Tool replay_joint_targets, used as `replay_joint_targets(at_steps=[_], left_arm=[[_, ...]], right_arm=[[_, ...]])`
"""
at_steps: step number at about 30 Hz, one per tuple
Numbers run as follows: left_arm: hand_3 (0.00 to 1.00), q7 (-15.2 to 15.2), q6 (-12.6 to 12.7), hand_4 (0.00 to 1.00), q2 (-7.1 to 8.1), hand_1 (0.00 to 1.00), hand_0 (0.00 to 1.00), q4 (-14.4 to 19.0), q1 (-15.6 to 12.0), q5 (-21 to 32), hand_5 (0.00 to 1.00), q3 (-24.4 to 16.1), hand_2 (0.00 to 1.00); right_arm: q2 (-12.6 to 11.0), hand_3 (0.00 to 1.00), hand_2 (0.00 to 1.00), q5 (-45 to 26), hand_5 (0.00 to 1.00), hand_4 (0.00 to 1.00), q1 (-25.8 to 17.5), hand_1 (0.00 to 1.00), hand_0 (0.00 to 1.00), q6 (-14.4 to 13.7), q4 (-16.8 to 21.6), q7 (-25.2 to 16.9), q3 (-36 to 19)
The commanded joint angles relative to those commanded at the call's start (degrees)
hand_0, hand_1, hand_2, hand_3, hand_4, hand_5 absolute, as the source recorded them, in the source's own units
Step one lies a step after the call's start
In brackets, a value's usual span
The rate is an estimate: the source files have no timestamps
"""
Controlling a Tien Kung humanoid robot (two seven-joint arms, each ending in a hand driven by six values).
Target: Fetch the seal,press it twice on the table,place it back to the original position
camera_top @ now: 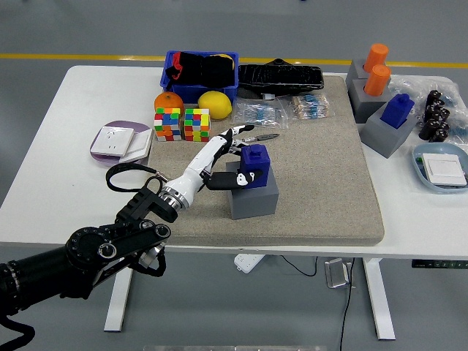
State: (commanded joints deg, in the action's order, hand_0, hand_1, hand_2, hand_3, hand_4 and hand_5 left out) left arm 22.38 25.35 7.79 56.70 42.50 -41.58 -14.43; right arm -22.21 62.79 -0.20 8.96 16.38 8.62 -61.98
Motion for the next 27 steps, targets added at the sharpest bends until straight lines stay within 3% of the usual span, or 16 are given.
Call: replay_joint_targets(at_steps=[5,13,19,27], left_arm=[[0.898,0.28,0.01,0.711,0.54,0.474,0.844,0.56,0.10,-0.01,0.002,-1.32,0.434],[0.896,1.25,0.38,0.705,2.76,0.480,0.843,1.41,0.08,-0.91,0.002,-6.86,0.429],[0.895,2.36,0.94,0.698,4.43,0.481,0.844,-1.25,-0.20,-0.53,0.002,-10.35,0.427],[0.886,4.97,2.07,0.676,4.59,0.487,0.843,-7.23,-1.01,1.55,0.002,-8.83,0.426]], right_arm=[[0.01,0.695,0.753,-0.06,0.378,0.749,-0.02,0.761,0.831,0.00,-0.02,0.01,0.10],[0.07,0.695,0.753,0.02,0.377,0.749,-0.03,0.761,0.831,0.02,0.01,0.01,-0.12],[0.09,0.694,0.753,0.02,0.378,0.748,-0.16,0.761,0.831,0.03,-0.02,0.03,-0.09],[0.17,0.694,0.753,-0.01,0.377,0.748,-0.09,0.761,0.831,0.03,0.03,0.00,0.00]])
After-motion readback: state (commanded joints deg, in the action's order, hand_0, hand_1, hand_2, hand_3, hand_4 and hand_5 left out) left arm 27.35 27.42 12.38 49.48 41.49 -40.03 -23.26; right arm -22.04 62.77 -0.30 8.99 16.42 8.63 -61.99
